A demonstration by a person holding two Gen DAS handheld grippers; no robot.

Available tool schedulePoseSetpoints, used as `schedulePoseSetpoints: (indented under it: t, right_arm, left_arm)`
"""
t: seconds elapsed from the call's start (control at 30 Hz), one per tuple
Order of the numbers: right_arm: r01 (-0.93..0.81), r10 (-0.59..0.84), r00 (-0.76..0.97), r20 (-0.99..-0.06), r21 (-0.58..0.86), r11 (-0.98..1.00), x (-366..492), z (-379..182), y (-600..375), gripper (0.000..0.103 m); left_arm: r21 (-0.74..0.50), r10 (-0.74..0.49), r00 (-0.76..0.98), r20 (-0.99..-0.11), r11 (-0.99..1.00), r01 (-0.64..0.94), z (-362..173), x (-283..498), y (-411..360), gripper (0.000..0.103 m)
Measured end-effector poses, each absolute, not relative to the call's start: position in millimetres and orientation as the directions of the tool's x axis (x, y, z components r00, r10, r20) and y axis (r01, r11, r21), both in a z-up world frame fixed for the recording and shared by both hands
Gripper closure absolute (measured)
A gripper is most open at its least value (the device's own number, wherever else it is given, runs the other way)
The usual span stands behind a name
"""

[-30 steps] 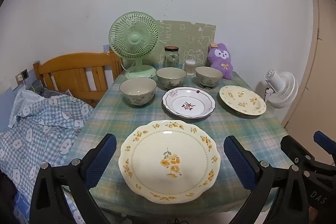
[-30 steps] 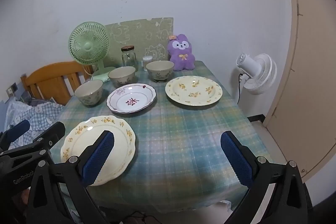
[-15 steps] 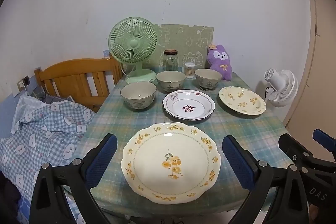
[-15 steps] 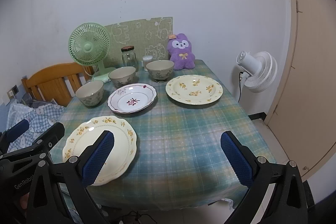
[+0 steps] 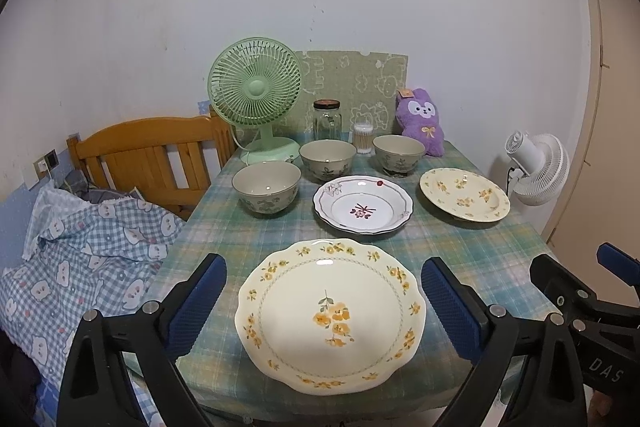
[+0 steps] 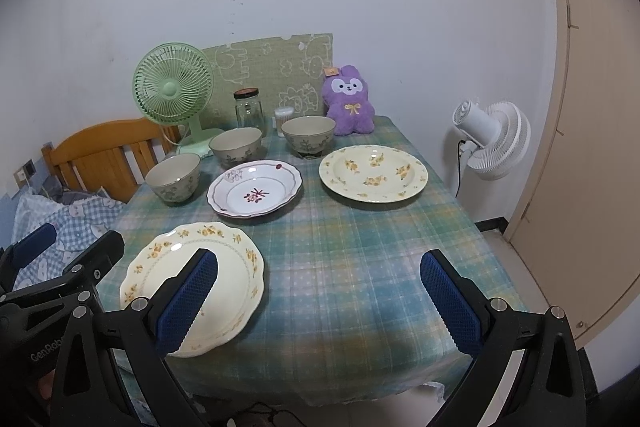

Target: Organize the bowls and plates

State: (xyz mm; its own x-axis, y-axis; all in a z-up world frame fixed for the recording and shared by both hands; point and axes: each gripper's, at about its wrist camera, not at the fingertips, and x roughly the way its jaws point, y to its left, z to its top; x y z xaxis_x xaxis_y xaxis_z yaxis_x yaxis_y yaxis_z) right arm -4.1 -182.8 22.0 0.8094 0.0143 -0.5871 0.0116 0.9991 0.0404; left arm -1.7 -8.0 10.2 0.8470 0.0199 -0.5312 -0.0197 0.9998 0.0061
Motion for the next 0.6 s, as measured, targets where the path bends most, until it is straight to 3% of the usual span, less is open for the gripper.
schedulePoseSetpoints:
  t: [0.6]
  right_arm:
    - [0.002,0.024,0.804,-0.594,0.043,0.999,8,19,-179,0.001]
  left_arm:
    - [0.01,0.025,0.853,-0.521,1.0,-0.023,9,6,-5,0.007]
